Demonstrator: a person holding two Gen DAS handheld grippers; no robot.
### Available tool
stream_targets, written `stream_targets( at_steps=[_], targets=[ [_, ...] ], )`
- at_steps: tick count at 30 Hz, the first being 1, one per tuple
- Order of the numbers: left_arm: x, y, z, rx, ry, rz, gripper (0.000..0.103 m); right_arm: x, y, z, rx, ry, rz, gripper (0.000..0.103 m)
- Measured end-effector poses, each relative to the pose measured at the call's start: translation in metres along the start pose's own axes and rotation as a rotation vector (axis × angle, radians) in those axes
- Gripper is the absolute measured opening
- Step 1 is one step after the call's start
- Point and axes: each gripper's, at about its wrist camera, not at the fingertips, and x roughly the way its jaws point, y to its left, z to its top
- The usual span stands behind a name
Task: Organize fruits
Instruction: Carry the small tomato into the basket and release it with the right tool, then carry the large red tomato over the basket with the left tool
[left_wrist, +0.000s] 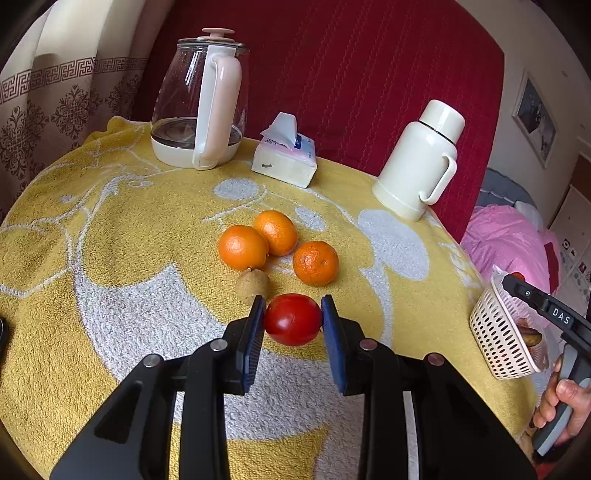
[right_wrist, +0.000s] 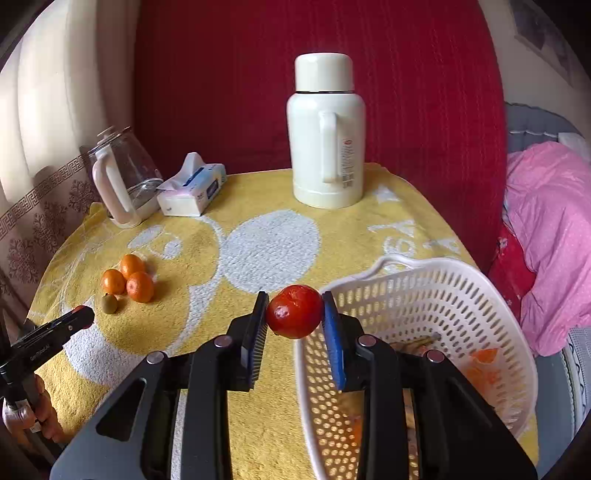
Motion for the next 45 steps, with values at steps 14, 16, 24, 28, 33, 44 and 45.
stream_targets(
  at_steps=[14,16,24,28,33,44,45],
  targets=[
    [0.000,-0.001,0.000,0.005,0.001,-0.003,0.031,-0.004,-0.071,-0.007,0.162,0.060,-0.108,0.030],
    [0.000,-0.001,0.000,0.005,0.001,-0.003,0.031,-0.003,-0.074,-0.008,0.168,0.064,-0.119,0.029],
    [0.001,-0.001,0.000,0.005,0.001,-0.003,0.031,-0.002,-0.083,-0.013,0.204,0.073,-0.119,0.035],
    [0.001,-0.001,0.000,0.006,0.001,-0.002,0.031,-0.007,-0.085,-0.014,0.215,0.052,-0.133,0.055],
    [0.002,-0.002,-0.002,0.010,0.000,0.000,0.031,-0.019,-0.085,-0.016,0.217,0.011,-0.136,0.055],
    [-0.001,-0.012,-0.001,0.039,0.001,-0.038,0.031,-0.050,-0.082,-0.032,0.165,-0.110,-0.200,0.055],
    [-0.002,-0.014,-0.001,0.046,-0.002,-0.037,0.031,-0.052,-0.083,-0.034,0.165,-0.118,-0.204,0.055]
  ],
)
